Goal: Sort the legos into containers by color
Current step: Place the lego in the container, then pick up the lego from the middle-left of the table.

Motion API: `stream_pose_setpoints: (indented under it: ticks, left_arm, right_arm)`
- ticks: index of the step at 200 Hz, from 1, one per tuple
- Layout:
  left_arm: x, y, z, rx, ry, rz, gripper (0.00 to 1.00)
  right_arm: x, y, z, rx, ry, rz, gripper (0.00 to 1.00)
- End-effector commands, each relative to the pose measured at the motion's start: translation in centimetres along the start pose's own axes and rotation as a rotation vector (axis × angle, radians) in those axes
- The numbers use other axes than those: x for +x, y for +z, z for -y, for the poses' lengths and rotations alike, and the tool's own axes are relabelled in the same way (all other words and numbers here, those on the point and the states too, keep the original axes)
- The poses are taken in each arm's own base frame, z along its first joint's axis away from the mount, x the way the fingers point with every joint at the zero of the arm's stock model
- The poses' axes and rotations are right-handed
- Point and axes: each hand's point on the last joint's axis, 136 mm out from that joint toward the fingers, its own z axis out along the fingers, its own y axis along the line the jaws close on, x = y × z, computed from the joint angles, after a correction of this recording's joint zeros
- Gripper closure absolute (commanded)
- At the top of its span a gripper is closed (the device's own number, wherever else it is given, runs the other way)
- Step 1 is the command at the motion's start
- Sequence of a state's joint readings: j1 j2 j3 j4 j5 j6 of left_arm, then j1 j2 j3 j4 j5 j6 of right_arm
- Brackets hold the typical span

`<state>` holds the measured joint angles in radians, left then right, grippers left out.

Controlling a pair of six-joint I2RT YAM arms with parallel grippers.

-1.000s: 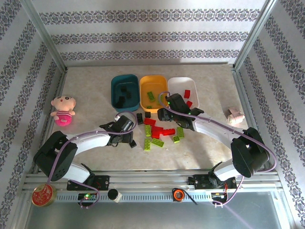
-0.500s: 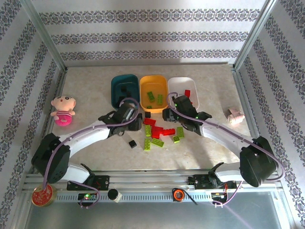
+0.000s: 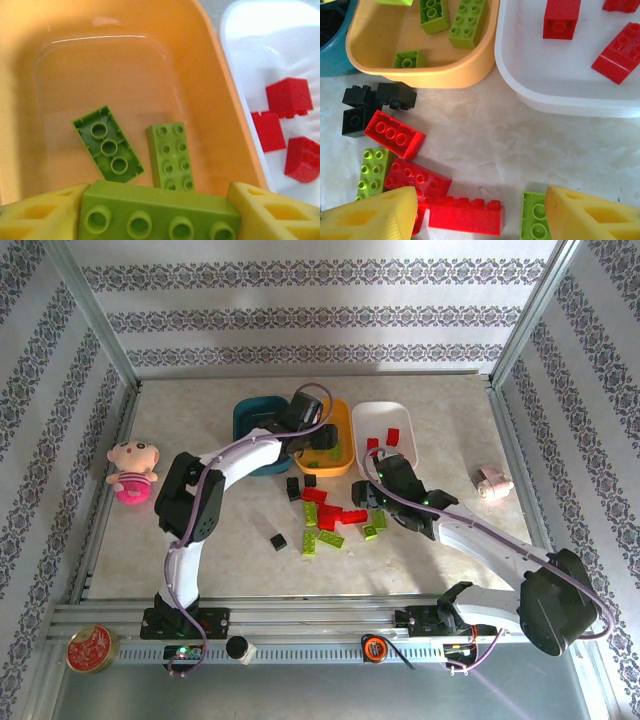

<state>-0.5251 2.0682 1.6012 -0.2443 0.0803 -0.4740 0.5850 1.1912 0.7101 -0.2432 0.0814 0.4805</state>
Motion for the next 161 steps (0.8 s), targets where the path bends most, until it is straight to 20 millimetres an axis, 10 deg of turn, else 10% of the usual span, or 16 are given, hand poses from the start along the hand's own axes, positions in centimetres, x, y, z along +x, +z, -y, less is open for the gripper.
stream_pose_setpoints:
  ticks: [1, 35, 64, 161]
  left_arm:
    - [-1.1, -0.1, -0.1, 0.02, -0.011, -0.019, 0.23]
    - [-2.3, -3.7, 1.7, 0.104, -0.032, 0.04, 0.09]
    - [0.3, -7.9, 1.5, 0.133, -0.044, 0.051, 0.04]
    - [22.0, -17.2, -5.0, -0.032, -0.005, -0.298, 0.08]
  right_arm:
    - [1.3, -0.4, 0.6, 0.011, 0.015, -0.028, 0.31]
    - [1.6, -0.6, 0.7, 0.012, 0.014, -0.035, 0.31]
    - [0.9, -0.8, 0.6, 0.016, 0.008, -0.015, 0.31]
    - [1.0, 0.6, 0.3, 0.005, 0.016, -0.024, 0.31]
